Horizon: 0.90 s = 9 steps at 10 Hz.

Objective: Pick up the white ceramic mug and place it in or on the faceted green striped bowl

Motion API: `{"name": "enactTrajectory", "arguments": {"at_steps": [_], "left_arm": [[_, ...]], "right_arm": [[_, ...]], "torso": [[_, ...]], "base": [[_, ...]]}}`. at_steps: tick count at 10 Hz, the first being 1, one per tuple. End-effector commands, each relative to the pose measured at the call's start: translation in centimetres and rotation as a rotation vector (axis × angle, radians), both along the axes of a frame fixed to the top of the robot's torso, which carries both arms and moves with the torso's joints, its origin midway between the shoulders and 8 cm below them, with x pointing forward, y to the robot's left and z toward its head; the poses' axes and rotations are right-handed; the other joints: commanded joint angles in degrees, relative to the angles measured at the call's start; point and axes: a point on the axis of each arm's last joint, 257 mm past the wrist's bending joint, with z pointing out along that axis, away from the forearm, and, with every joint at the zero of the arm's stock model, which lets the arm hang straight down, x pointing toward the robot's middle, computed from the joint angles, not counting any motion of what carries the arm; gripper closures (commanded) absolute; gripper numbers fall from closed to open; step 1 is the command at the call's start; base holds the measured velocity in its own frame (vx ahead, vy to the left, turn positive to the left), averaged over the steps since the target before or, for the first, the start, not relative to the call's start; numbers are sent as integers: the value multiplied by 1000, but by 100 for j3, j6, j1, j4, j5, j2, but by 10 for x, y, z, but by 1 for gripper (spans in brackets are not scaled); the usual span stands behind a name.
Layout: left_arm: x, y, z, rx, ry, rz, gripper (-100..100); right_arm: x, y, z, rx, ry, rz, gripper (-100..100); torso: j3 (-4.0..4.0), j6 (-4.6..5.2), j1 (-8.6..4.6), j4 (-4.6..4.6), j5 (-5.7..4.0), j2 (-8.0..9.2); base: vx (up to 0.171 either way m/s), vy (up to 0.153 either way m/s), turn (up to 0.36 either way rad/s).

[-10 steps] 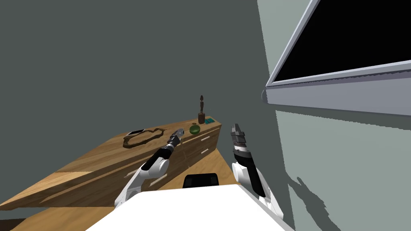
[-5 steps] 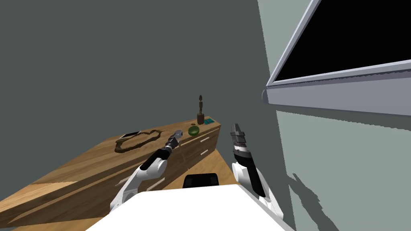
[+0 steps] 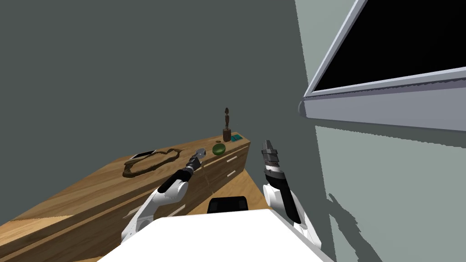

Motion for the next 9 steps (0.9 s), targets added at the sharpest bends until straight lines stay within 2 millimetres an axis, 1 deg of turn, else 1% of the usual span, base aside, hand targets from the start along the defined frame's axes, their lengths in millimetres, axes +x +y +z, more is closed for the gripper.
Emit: {"name": "enactTrajectory", "arguments": {"at_steps": [1,2,3,4,5,9], "left_arm": [[0,17,-3,0,0,23,-100],[0,27,-4,0,0,37,-100],[0,30,-4,-1,0,42,-100],[0,26,-4,0,1,36,-100],[0,27,-4,-1,0,38,100],[0,27,-4,-1,1,37,100]], "right_arm": [[0,0,0,0,0,0,0],[0,0,0,0,0,0,0],[0,0,0,0,0,0,0],[0,0,0,0,0,0,0],[0,0,0,0,0,0,0],[0,0,0,0,0,0,0]], "torso": [[0,0,0,0,0,0],[-2,3,-6,-1,-1,-5],[-5,2,-10,-2,-2,-9],[-6,0,-8,-2,-2,-10],[-3,0,-5,-1,-1,-4],[-2,1,3,0,2,-3]], "base": [[26,-21,-173],[39,-32,-188],[36,-24,-63],[15,-8,-3],[0,0,0],[0,0,0]]}}
